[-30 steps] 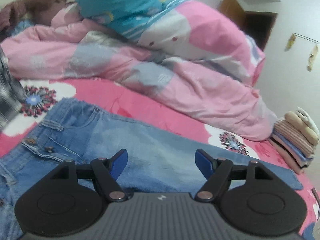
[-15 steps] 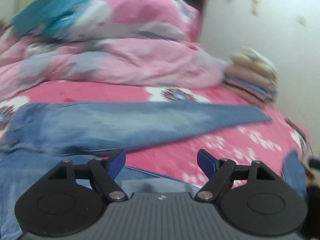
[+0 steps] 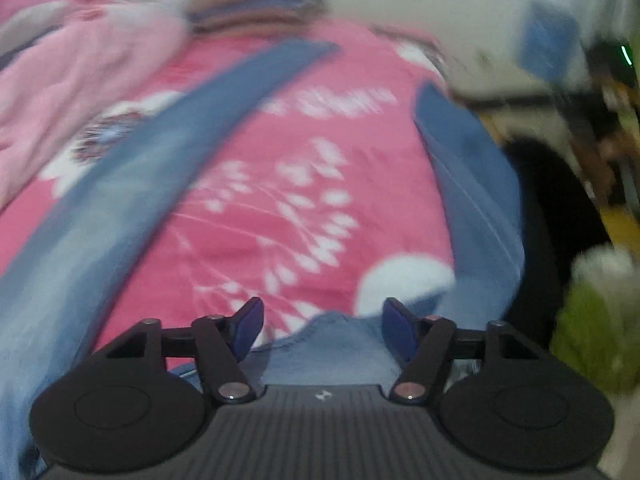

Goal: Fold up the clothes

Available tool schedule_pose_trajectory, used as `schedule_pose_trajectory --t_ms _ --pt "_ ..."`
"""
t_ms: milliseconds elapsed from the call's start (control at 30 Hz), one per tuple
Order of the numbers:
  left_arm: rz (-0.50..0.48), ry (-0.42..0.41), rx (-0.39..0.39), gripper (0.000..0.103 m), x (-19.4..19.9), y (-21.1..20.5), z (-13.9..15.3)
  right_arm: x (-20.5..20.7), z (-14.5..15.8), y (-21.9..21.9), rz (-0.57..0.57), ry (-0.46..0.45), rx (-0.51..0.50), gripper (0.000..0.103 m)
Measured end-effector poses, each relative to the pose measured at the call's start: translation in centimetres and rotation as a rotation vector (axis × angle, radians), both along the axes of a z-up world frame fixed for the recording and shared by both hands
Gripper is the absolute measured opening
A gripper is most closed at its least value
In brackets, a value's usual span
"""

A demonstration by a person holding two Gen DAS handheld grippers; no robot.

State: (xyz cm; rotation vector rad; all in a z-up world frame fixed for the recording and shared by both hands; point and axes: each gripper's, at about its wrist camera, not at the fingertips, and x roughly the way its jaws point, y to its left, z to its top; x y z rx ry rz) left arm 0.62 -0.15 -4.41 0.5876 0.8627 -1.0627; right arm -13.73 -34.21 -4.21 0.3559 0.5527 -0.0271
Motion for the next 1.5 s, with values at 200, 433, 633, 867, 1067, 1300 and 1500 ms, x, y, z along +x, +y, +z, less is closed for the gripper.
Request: schedule_pose_trajectory --t_ms 200,433,633,867,1067,1300,1500 --pt "-0.162 0.0 0.105 0.045 -0.4 -1.7 -0.5 1.1 -0.3 -0.9 -0.018 0.027 -0.006 0.059" --pt "-0.245 -0.038 0.147 0.027 -2.1 -2.2 -0.3 3.3 -0.3 -3.7 -0.094 0.055 0.01 0.063" --pt "-0.208 -0.04 0.135 0.027 -2.1 -1.9 -0.3 4.9 -0.8 -5.2 -0.007 0.095 0.225 0.064" --pt "-0.129 -0.056 0.063 0.022 -2.5 -0.9 -0.4 5.8 -0.9 -1.2 0.094 0.135 0.118 0.063" --pt "0.038 -0.032 -0.066 0.027 -2.0 1.3 1.1 5.1 0.5 0.4 0.185 0.166 0.073 0.063" --pt "0.018 -0.086 -0.05 0.048 -3.0 1.2 0.3 6.7 -1.4 -0.8 0.17 0.282 0.181 0.063" --pt "-0.067 -0.106 0.001 0.052 -3.3 0.4 -1.1 7.6 -2.1 -0.4 0.163 0.31 0.138 0.025"
